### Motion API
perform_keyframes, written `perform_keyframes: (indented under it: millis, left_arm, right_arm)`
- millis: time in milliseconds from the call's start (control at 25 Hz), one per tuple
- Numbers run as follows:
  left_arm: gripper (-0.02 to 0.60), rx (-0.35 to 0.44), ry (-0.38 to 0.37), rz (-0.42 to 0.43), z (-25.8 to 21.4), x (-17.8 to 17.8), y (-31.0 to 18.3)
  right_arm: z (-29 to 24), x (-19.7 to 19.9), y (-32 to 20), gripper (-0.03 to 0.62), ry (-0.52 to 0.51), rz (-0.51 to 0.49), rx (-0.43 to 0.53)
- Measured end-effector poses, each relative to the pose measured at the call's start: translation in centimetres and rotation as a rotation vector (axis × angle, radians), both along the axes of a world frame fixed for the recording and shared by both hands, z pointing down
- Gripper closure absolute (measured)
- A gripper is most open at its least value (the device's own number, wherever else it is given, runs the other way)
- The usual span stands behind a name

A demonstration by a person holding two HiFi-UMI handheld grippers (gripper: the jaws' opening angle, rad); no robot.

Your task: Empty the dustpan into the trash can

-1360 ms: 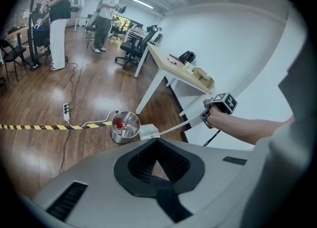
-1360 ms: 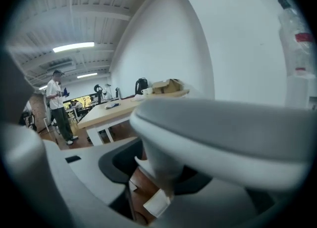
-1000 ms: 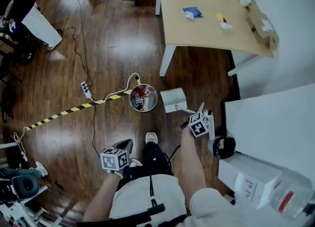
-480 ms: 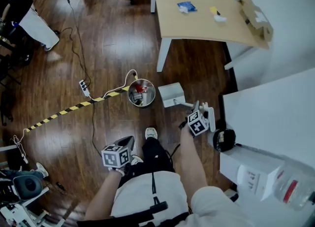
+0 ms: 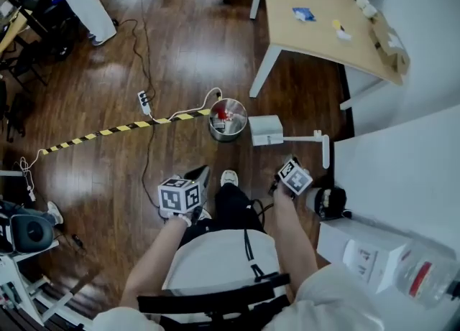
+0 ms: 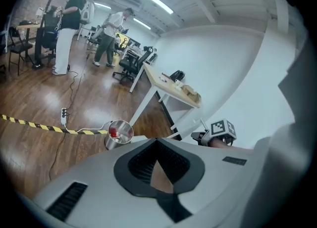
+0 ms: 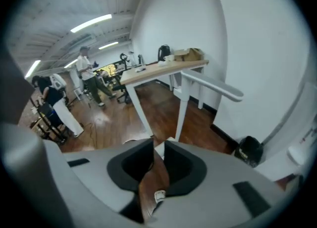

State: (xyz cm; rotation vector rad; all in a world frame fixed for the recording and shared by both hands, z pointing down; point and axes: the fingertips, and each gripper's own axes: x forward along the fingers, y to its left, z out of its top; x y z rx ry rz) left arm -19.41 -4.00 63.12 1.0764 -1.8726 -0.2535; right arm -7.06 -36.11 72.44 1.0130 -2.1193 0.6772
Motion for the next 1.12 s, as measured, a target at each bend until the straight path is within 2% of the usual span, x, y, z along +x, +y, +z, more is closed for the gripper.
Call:
perform_keyframes:
  millis: [40,80,200,400,640,800,960,1120]
  left_arm:
    - [0.583,0.024,-0.011,-0.008,-0.8,0.2,0.6]
    - [0.583,0.047,-0.019,-0.015,-1.5,0.5,1.1]
    - [0.583,0.1,-0.034,-0.03,-3.1,1.9,2.7]
    - [0.583,0.16,-0.073,-0.073,-5.6,4.3,5.1]
    - [0.584,0.216,-0.141,-0.131,-8.8,7.3,7.5]
    - [0.584,0.229,-0.185,-0.123,-10.4,11.1,7.6]
    - [0.583,0.205,-0.225,-0.089,-11.1,17.2,6.1]
    - [0.583,0.156,-0.241,-0.05,-11.1,23.8,4.9]
  right_arm:
    - [-1.6,-0.1,1.4,0.564,-0.022,-0.051,0.01]
    - [-3.6,-0.2,2.7,0.591,-0.054,-0.102,0.025]
    - [-9.1,0.5,6.2,0.591,-0.148,-0.214,0.065]
    - [-15.5,1.2,11.9,0.591,-0.301,-0.391,0.078]
    - [-17.9,3.9,17.4,0.591,-0.367,-0.496,0.073]
    - [-18.6,8.8,19.6,0.591,-0.38,-0.523,0.068]
    - [-19.1,15.6,19.4,0.591,-0.364,-0.524,0.097]
    - [-18.0,21.6,19.6,0.591,-0.323,-0.52,0.063]
